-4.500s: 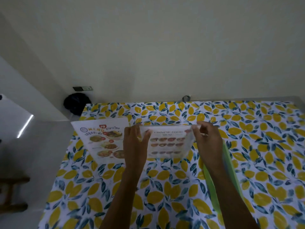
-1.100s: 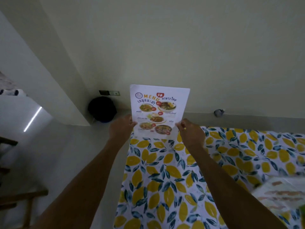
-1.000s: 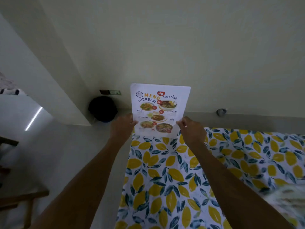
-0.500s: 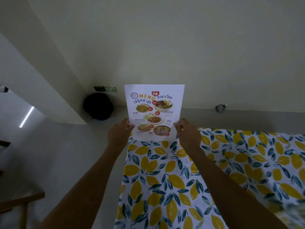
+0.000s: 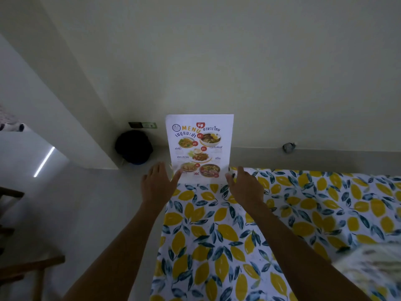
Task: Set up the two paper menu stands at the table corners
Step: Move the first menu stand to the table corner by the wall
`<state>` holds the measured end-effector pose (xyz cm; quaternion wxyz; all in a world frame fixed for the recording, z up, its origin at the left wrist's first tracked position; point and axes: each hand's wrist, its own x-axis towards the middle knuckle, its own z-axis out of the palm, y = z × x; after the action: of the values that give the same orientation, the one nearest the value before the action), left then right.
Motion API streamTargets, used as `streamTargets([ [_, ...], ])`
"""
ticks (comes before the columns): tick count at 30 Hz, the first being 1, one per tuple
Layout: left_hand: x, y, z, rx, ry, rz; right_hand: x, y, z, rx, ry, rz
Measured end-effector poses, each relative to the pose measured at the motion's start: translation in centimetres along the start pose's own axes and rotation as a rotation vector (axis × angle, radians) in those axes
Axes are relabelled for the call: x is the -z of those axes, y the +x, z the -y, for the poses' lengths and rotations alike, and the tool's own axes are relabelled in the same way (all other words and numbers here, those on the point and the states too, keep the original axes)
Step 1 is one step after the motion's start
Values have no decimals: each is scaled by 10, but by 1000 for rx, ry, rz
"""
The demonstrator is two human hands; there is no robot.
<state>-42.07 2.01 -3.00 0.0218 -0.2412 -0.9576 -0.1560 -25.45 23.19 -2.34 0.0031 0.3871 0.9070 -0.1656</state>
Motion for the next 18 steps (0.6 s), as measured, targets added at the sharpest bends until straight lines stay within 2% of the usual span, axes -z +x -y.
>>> streamTargets([
  [2, 8, -19, -7, -50, 79, -49, 5, -20, -1, 23, -62, 86],
  [5, 23, -50, -20, -147, 158, -48, 13, -54, -6, 113, -161, 134],
  [8, 39, -87, -38, -207, 177, -24, 22, -92, -13, 195, -169, 106],
  [11, 57, -132, -57, -196, 164, -6, 40, -132, -22, 218, -151, 108],
  [18, 88, -258, -105, -244, 180, -39, 79, -263, -71, 281, -78, 62],
])
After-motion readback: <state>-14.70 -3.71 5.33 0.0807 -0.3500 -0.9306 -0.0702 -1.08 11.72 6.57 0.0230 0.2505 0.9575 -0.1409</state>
